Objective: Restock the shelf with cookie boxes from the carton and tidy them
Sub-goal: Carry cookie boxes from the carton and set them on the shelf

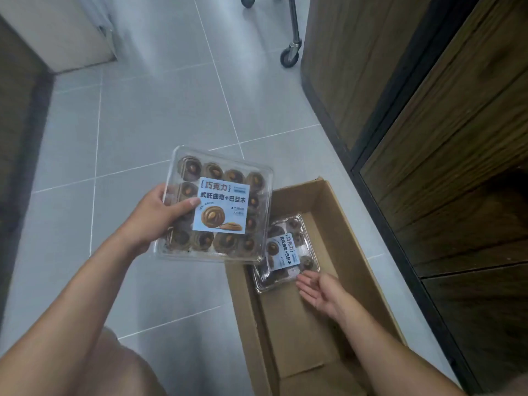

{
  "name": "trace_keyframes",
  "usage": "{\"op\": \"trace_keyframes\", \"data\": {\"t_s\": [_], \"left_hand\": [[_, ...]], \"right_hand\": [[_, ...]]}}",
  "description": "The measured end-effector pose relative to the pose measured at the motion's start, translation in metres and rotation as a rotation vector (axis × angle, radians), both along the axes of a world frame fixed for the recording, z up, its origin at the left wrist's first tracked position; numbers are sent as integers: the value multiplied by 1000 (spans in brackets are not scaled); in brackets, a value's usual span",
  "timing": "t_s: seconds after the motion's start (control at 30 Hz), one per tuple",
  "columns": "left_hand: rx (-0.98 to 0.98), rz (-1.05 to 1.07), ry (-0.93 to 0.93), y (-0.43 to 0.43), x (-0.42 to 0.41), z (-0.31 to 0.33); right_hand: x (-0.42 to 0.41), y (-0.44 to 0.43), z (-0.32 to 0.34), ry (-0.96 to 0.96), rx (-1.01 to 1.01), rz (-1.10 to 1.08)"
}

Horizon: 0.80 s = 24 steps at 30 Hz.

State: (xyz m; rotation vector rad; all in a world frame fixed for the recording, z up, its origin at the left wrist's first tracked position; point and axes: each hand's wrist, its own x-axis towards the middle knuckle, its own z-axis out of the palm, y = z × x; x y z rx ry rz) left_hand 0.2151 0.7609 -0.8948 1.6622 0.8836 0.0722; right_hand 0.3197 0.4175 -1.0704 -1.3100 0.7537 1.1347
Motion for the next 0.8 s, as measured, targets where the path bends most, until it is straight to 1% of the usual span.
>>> {"op": "trace_keyframes", "data": {"t_s": [0.13, 0.3, 0.4, 0.47, 0.57, 0.73, 0.8], "left_hand": [[16, 192, -66, 19, -24, -10], [17, 270, -102, 43, -32, -24], [-20, 326, -107, 45, -33, -29], [-27, 339, -110, 45, -31, -30], [-25, 332, -75, 47, -28, -32], [-13, 308, -37, 43, -23, -32], [-11, 299, -34, 41, -20, -33]], "right_hand": [[-18, 14, -18, 25, -70, 15], [-30, 38, -30, 32, -69, 6], [-33, 49, -34, 84, -27, -91], [-33, 53, -37, 90, -29, -131], [-30, 57, -36, 60, -49, -124], [-19, 61, -28, -36, -127, -168], [-16, 61, -25, -27, -81, -199]]}}
